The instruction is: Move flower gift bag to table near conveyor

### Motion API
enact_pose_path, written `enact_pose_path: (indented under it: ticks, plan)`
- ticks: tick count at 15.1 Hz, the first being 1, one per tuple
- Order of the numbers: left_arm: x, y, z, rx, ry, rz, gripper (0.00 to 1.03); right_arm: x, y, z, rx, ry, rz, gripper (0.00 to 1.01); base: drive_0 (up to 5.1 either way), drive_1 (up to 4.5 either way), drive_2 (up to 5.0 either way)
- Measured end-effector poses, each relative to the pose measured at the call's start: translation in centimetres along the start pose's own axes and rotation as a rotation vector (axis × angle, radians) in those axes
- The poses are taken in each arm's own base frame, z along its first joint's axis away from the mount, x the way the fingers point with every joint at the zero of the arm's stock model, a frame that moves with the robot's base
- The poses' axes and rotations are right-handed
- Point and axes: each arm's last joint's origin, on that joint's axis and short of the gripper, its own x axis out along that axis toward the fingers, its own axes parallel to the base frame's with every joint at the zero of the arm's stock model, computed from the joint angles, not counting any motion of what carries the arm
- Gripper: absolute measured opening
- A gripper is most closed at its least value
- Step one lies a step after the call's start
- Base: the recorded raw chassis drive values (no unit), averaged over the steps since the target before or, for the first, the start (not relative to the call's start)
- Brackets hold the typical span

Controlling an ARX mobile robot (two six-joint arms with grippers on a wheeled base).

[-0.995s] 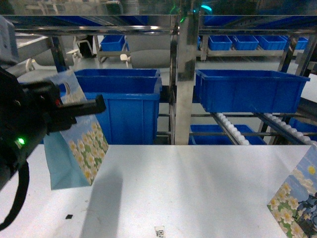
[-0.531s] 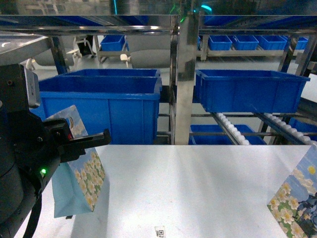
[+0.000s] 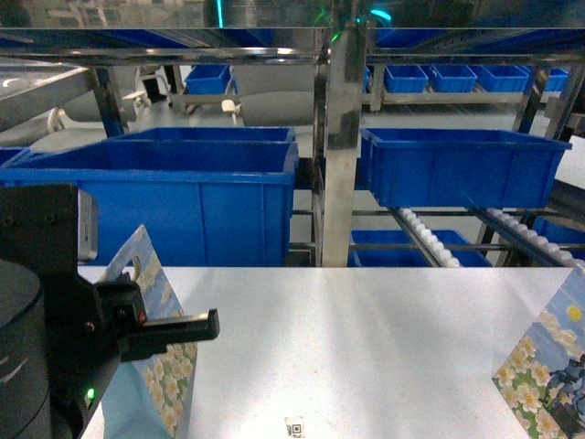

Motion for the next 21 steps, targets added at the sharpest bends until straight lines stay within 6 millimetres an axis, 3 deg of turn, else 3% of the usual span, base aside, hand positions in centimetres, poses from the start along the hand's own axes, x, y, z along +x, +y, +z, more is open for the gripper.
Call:
enact_pose_path:
  ticks: [3, 6, 10, 12, 17, 21]
  plan:
    - [-1.6, 0.9, -1.0, 0.011, 0.040, 0.012, 0.04, 0.0, 0.0, 0.0, 0.000, 0.000, 0.000, 0.98, 0.0, 0.00, 0.0]
    - [-2.3, 1.7, -0.5, -0.025, 0.044, -0.005, 0.40, 0.0, 0.0, 0.0, 0.000, 0.000, 0.000, 0.98, 0.0, 0.00, 0.0]
    - [-3.5, 2.3, 5.2, -0.142, -0.161, -0.099, 0.94, 0.0, 0.0, 0.0, 0.000, 0.000, 0.000, 0.98, 0.0, 0.00, 0.0]
    - [-4.9, 3.5, 6.7, -0.119, -0.196, -0.116, 0.98, 0.0, 0.0, 0.0, 0.000, 0.000, 0.000, 0.98, 0.0, 0.00, 0.0]
    - [-10.2, 7.3, 7.4, 0.047, -0.138, -0.180, 0.98, 0.0, 0.0, 0.0, 0.000, 0.000, 0.000, 0.98, 0.0, 0.00, 0.0]
    - [-12.7, 8.0, 7.7, 0.072, -0.147, -0.196, 0.98, 0.0, 0.0, 0.0, 0.000, 0.000, 0.000, 0.98, 0.0, 0.00, 0.0]
